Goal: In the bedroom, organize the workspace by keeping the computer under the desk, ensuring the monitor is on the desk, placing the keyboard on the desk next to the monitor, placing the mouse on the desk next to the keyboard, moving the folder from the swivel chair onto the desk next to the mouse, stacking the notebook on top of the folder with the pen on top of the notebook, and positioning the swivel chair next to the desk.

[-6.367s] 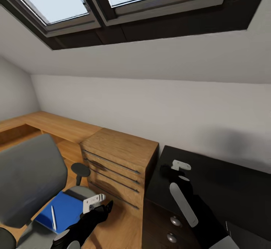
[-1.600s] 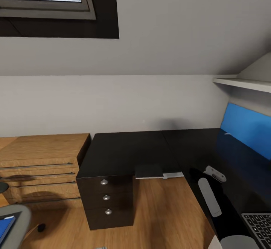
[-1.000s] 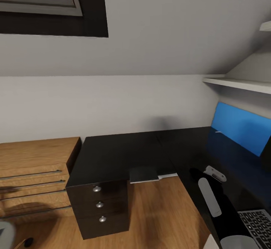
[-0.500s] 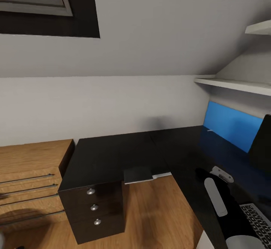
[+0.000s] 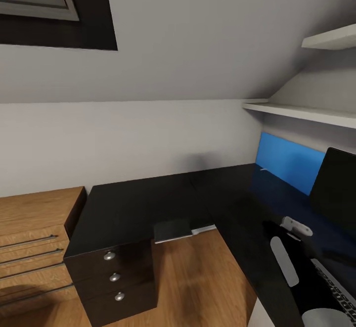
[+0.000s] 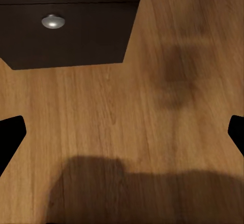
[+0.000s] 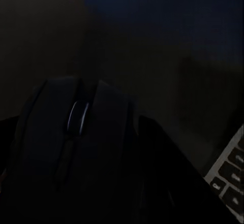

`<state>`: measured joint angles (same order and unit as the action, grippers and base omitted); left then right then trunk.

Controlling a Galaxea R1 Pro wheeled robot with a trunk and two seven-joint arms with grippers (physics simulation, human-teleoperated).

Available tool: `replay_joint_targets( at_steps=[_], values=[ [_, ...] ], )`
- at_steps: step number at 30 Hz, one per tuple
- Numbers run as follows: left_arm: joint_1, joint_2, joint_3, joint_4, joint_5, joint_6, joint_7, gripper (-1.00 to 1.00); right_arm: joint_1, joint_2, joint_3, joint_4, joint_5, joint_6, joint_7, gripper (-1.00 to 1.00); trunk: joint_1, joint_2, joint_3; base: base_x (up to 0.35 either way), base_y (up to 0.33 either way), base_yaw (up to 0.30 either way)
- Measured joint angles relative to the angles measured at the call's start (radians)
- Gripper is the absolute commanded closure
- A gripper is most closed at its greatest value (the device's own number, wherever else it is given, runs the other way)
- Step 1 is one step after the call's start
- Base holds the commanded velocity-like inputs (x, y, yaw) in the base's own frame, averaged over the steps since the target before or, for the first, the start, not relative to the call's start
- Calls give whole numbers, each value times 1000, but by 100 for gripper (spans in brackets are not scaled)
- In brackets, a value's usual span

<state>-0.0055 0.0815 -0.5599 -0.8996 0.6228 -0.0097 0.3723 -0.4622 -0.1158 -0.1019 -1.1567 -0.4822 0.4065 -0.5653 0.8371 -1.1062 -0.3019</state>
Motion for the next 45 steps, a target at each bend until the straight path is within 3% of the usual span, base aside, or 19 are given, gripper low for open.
replay_joint_targets(
  at_steps=[1, 2, 3, 4, 5, 6, 7, 9, 11, 15, 19, 22, 27, 36, 39, 45],
  values=[
    [0, 0, 0, 0, 0, 0, 0, -100, -5, 0, 2, 36, 64, -26, 34, 100, 0, 0, 0, 0, 0, -5],
    [0, 0, 0, 0, 0, 0, 0, -100, -11, 0, 2, 63, 98, -40, 51, 100, 0, 0, 0, 0, 0, -2],
    [0, 0, 0, 0, 0, 0, -1, -100, -79, 0, 3, 207, 203, -91, 102, 100, 0, 0, 0, 0, 0, -1],
    [0, 0, 0, 0, 0, 0, -1, -100, -136, -1, 4, 304, 242, -119, 124, 100, 0, 0, 0, 0, 0, 0],
    [0, -1, 0, 0, 0, 0, -1, -100, -194, -5, 5, 405, 267, -152, 148, 100, 0, 0, 0, 0, 0, 0],
    [0, -1, 0, 0, 0, 0, 0, -100, -300, -40, 4, 617, 292, -234, 216, 100, 0, 0, 0, 0, 0, 0],
    [0, -1, 0, 0, 0, 0, 0, -100, -354, -60, 5, 733, 298, -273, 256, 100, 0, 0, 0, 0, 0, 0],
    [0, -1, 0, 0, 0, 0, 0, -100, -423, -83, 7, 874, 303, -319, 306, 100, 0, 0, 0, 0, 0, 0],
    [0, -2, 0, 1, 0, 0, 1, -100, -457, -94, 8, 945, 303, -337, 329, 100, 0, 0, 0, 0, 0, 0],
    [0, -2, 0, 0, -1, 0, 1, -100, -471, -101, -1, 998, 296, -339, 337, 100, 0, 0, 0, 0, 0, 0],
    [0, -3, -1, 0, 0, 0, 1, -100, -474, -110, -8, 1031, 282, -262, 336, 100, 0, 0, 0, 0, 0, 0],
    [0, -3, -1, 0, 1, 0, 1, -100, -475, -130, -32, 1033, 228, -241, 329, 100, 0, 0, 0, 0, 0, 0],
    [0, -2, 0, 0, 0, 0, 1, -100, -475, -146, -40, 1034, 198, -235, 307, 100, 0, 0, 0, 0, 0, 0],
    [0, 0, 0, -2, 0, 0, -1, -100, -475, -157, -42, 1031, 193, -224, 285, 100, 0, 0, 0, 0, 0, 0],
    [0, 0, 0, -4, 0, 0, -2, -100, -475, -159, -37, 1029, 198, -179, 287, 100, 0, 0, 0, 0, 0, 0],
    [0, 0, -3, -5, 2, 0, -6, -100, -475, -189, -30, 1029, 210, -86, 282, 100, 0, 0, 0, 0, 0, 0]
  ],
)
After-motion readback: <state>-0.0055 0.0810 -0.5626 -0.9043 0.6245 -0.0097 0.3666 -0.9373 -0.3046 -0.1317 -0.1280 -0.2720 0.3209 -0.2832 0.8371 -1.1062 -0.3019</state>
